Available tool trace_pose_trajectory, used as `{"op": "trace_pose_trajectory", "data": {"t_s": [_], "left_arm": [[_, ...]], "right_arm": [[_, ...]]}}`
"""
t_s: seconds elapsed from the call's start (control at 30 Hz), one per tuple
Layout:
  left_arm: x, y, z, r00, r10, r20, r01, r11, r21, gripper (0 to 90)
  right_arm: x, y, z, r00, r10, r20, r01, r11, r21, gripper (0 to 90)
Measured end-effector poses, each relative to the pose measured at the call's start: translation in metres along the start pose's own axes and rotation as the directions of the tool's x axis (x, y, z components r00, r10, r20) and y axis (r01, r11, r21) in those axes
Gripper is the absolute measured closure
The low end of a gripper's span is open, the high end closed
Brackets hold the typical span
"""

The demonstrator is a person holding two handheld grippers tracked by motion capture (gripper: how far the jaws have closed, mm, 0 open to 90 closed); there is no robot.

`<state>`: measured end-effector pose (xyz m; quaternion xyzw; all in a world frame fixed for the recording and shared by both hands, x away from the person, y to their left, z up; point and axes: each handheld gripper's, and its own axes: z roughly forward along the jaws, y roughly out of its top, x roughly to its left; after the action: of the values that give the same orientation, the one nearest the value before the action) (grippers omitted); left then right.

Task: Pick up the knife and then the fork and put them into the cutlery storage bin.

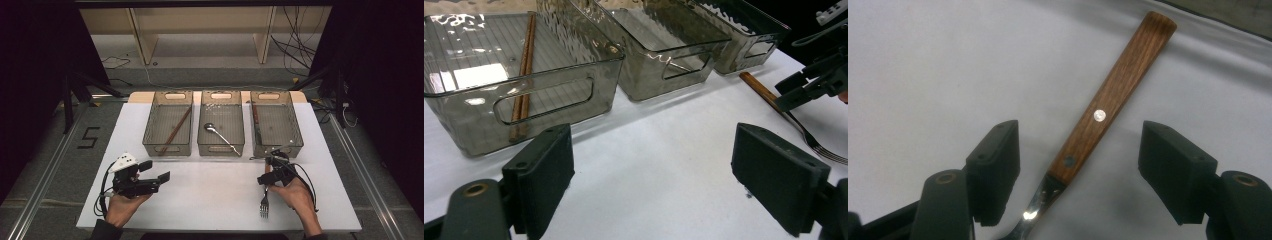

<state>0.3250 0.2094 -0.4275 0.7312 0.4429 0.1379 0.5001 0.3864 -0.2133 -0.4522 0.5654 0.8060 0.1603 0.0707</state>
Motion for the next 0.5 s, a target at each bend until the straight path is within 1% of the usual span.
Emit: {"op": "trace_pose_trajectory", "data": {"t_s": [0.1,0.17,0.33,0.37,0.4,0.43,0.5], "left_arm": [[-0.0007,-0.0009,-0.0019,1.0,0.001,0.0,-0.001,1.0,-0.009,16.5],[-0.0008,-0.0017,-0.0027,1.0,0.0,0.002,0.0,1.0,-0.006,16.4],[-0.0021,-0.0034,-0.0022,1.0,0.01,0.001,-0.01,0.9999,0.003,16.4],[-0.0025,-0.0039,-0.0016,1.0,0.009,0.002,-0.009,1.0,0.001,16.3],[-0.0026,-0.0043,-0.0013,0.9998,0.018,0.004,-0.018,0.9998,0.006,16.4],[-0.0035,-0.0047,-0.0006,0.9999,0.015,0.006,-0.015,0.9998,0.009,16.4],[-0.0042,-0.0054,0.0006,0.9997,0.022,0.006,-0.022,0.9996,0.015,16.3]], "right_arm": [[0.0001,0.0016,0.0006,1.0,0.006,0.0,-0.006,1.0,0.008,34.1],[-0.001,0.0024,0.0013,1.0,0.004,-0.004,-0.004,1.0,0.007,34.7],[-0.0032,0.0036,0.0041,0.9999,0.015,-0.003,-0.015,1.0,0.027,36.0],[-0.0026,0.0034,0.0049,0.9999,0.014,-0.004,-0.014,0.999,0.032,36.4],[-0.0021,0.0032,0.006,1.0,0.006,-0.002,-0.006,0.999,0.038,37.1],[-0.0011,0.0031,0.007,1.0,0.002,0.0,-0.002,0.999,0.049,37.9],[0.0002,0.0031,0.008,0.9999,-0.009,0.011,0.008,0.999,0.052,38.8]]}}
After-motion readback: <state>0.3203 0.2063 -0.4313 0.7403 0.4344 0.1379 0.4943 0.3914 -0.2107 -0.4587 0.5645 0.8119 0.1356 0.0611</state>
